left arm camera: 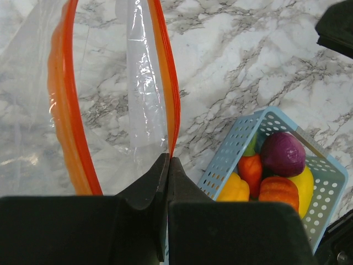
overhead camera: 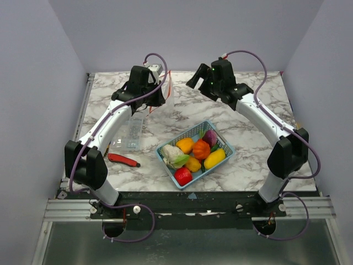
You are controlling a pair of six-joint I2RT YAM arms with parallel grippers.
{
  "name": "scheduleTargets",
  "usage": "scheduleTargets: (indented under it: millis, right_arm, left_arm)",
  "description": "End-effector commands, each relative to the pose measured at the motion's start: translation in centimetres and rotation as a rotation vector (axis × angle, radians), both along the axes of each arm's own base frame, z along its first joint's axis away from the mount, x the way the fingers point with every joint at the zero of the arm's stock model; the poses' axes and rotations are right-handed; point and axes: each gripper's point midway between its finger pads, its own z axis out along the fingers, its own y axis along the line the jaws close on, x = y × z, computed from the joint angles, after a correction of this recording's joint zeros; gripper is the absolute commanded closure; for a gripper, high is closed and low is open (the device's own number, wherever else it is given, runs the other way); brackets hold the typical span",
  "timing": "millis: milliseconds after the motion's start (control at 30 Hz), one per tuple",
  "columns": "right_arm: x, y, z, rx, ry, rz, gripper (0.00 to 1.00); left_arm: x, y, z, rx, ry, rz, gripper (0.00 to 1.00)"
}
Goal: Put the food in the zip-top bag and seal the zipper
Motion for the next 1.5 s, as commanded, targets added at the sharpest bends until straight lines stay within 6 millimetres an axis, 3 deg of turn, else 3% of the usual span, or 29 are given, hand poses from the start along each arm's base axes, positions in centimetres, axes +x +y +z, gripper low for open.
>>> scheduleTargets:
  millis: [0, 233, 567, 667, 733, 800, 833, 933, 1000, 1233, 1467]
  right_arm:
    - [0.9, 1.4, 0.2, -0.014, 0.013, -0.046, 0.05]
    - [1.9, 4.3, -1.3, 0.010, 0.016, -0.037, 0.14]
    - [0.9, 7.4, -4.0, -0.004, 0.036, -0.011, 0.35]
    - [0.5, 7.7, -4.3, -0.009, 0.036, 0.006, 0.58]
    - [0.2, 7.6, -4.5, -0.004, 0.044, 0.002, 0.83]
    - [-0.1, 7.6, -4.6, 0.002, 0.046, 0.011, 0.94]
    - [-0.3, 7.5, -4.7, 0.004, 0.048, 0.015, 0.97]
    - [-0.7, 7.5, -4.5, 0.019, 0.048, 0.026, 1.00]
    - [-1.1, 7.6, -4.3, 0.035, 0.045, 0.038, 1.00]
    - [-1.9, 8.3, -3.7, 0.080, 0.053, 0.076, 1.00]
    - [-2.2, 8.2, -3.3, 0.086, 0.057, 0.080, 1.00]
  left_arm:
    - [-0.6, -1.8, 1.8, -0.065, -0.034, -0.048, 1.00]
    - [-1.1, -2.6, 2.7, -0.116, -0.020, -0.070, 1.00]
    - [-2.2, -2.9, 2.2, -0.124, 0.036, -0.081, 1.00]
    - [-2.5, -2.7, 2.3, -0.115, 0.049, -0.073, 1.00]
    - [-2.7, -2.5, 2.6, -0.106, 0.057, -0.073, 1.00]
    - [-3.0, -2.2, 3.2, -0.093, 0.057, -0.067, 0.99]
    - [-3.1, -1.9, 3.5, -0.082, 0.054, -0.060, 0.90]
    - [-3.5, -1.1, 5.4, -0.067, -0.006, -0.048, 0.60]
    - [-3.4, -0.2, 6.7, -0.035, -0.070, -0.029, 0.50]
    - [-1.3, 3.6, 9.0, 0.155, -0.238, 0.138, 0.36]
    - [1.5, 2.3, 10.1, 0.315, -0.351, 0.105, 0.33]
